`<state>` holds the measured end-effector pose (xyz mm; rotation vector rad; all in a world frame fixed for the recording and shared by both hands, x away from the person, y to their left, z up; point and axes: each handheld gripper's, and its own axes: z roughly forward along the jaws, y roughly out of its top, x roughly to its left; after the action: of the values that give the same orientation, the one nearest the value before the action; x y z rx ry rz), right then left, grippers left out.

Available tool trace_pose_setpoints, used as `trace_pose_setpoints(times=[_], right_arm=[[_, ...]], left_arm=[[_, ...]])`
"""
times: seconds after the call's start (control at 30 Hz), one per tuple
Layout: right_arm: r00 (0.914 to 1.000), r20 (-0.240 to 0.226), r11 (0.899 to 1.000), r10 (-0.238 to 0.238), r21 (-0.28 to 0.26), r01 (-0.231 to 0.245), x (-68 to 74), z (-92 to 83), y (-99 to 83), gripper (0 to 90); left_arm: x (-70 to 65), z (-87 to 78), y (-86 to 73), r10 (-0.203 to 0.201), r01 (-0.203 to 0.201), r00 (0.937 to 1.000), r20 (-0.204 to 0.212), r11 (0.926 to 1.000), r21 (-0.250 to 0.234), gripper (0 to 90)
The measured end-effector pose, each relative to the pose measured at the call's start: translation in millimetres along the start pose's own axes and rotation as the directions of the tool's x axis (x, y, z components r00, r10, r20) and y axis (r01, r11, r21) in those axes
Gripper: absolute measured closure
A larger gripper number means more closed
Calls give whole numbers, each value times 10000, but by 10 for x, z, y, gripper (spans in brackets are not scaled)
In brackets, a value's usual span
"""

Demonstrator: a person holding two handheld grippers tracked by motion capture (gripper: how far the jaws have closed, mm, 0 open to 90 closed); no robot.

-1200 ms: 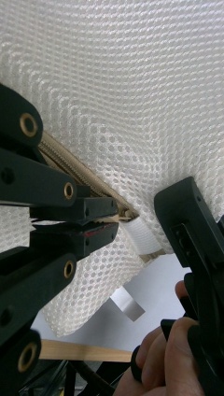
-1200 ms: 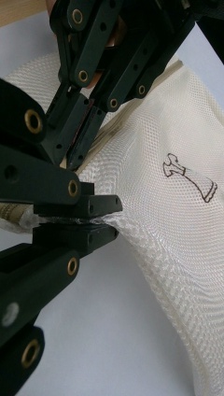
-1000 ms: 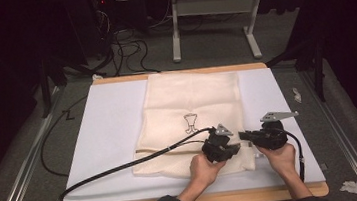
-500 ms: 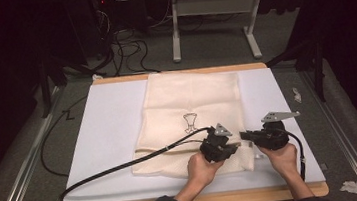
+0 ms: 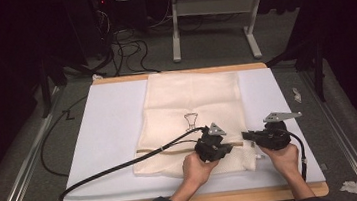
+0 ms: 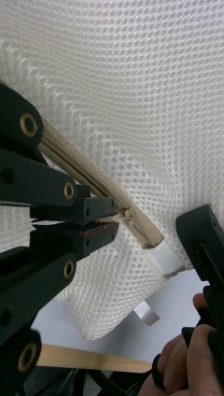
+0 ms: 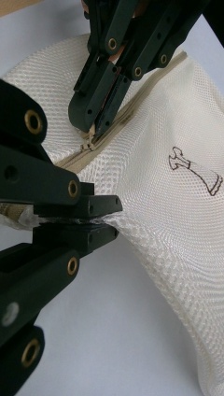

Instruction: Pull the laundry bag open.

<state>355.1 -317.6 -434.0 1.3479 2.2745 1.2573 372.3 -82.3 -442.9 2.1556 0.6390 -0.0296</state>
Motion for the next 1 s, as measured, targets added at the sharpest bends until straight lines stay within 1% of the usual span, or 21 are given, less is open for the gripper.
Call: trace_pose_setpoints(times=[0.13, 0.27, 0.4, 0.53, 0.7, 0.77, 0.8, 0.87, 1.0], right_arm=[[10000, -20, 10000, -33, -52, 33, -4, 3, 4, 883], [10000, -25, 10000, 10, -70, -11, -9, 2, 6, 883], [10000, 84, 10000, 44, -40, -44, -21, 10, 6, 882], [9999, 149, 10000, -11, -67, 12, -25, 25, 11, 883], [9999, 116, 10000, 57, -55, -57, -32, 27, 12, 882], [9999, 111, 10000, 79, -29, -79, -31, 29, 14, 882], [9998, 190, 10000, 34, 3, -34, -31, 31, 13, 882], [9997, 209, 10000, 93, 15, -94, -45, 34, 10, 882], [9997, 236, 9999, 96, 41, -97, -45, 36, 10, 882]], left_arm=[[1, -9, -1, 39, -39, 10000, 9, 10000, -21, 872], [17, -31, -8, -58, 58, 10000, 21, 9999, -96, 872], [61, -66, -37, -180, 180, 9998, -45, 9998, -94, 872], [73, -86, -46, -175, 174, 9998, -87, 9997, -141, 872], [76, -95, -56, -218, 218, 9998, -20, 9996, -203, 871], [78, -103, -62, -178, 177, 9998, -80, 9997, -176, 871], [86, -109, -67, -209, 207, 9997, -111, 9996, -193, 871], [106, -125, -83, -309, 306, 9995, -104, 9992, -242, 871], [121, -143, -94, -309, 307, 9995, -110, 9992, -260, 871]])
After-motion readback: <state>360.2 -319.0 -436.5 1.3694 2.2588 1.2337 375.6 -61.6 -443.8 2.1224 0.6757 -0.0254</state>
